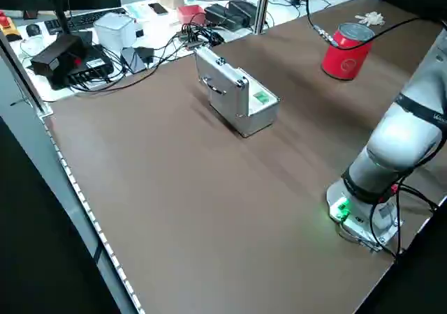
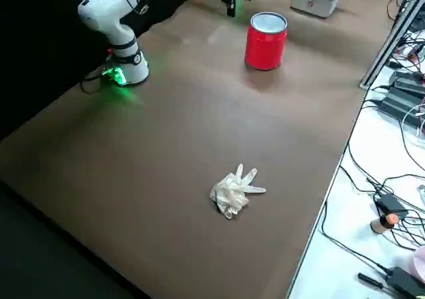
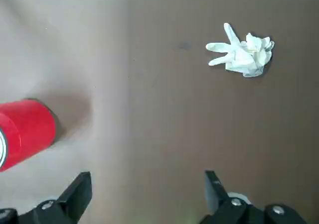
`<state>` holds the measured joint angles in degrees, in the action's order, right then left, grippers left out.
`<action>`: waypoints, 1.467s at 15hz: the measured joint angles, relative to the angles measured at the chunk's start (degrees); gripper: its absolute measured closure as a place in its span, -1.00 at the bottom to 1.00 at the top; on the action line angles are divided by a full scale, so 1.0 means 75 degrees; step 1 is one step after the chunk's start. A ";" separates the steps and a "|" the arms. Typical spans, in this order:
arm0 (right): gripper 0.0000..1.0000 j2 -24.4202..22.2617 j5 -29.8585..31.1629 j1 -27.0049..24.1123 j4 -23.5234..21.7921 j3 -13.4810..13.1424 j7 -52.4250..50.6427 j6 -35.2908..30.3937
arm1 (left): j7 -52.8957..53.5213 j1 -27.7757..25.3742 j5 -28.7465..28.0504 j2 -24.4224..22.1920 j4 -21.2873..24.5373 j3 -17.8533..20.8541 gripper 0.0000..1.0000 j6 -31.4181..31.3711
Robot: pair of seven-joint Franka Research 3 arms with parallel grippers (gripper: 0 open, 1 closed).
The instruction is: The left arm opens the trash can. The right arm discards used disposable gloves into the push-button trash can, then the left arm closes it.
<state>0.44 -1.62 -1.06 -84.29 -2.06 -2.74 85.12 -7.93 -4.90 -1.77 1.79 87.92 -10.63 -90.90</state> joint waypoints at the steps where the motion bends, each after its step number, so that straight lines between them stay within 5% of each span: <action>1: -0.99 -0.0001 0.0003 -0.0017 0.0000 -0.0009 0.0000 0.0000 | 0.0000 0.0002 0.0000 0.0001 0.0000 -0.0001 -1.00 0.0004; 13: -0.99 -0.0036 0.0003 -0.0314 0.0015 0.0003 -0.0003 -0.0184 | 0.0005 0.0188 0.0000 0.0229 -0.0055 -0.0154 -1.00 0.0153; 22: -0.99 -0.0037 -0.0105 -0.0240 0.0017 0.0116 0.0052 -0.0325 | -0.0248 0.1928 0.0010 0.1622 -0.0067 -0.1098 -1.00 -0.0510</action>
<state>0.17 -2.40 -2.86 -84.17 -1.19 -2.35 82.68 -9.79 9.56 -1.69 13.95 87.41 -18.86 -94.72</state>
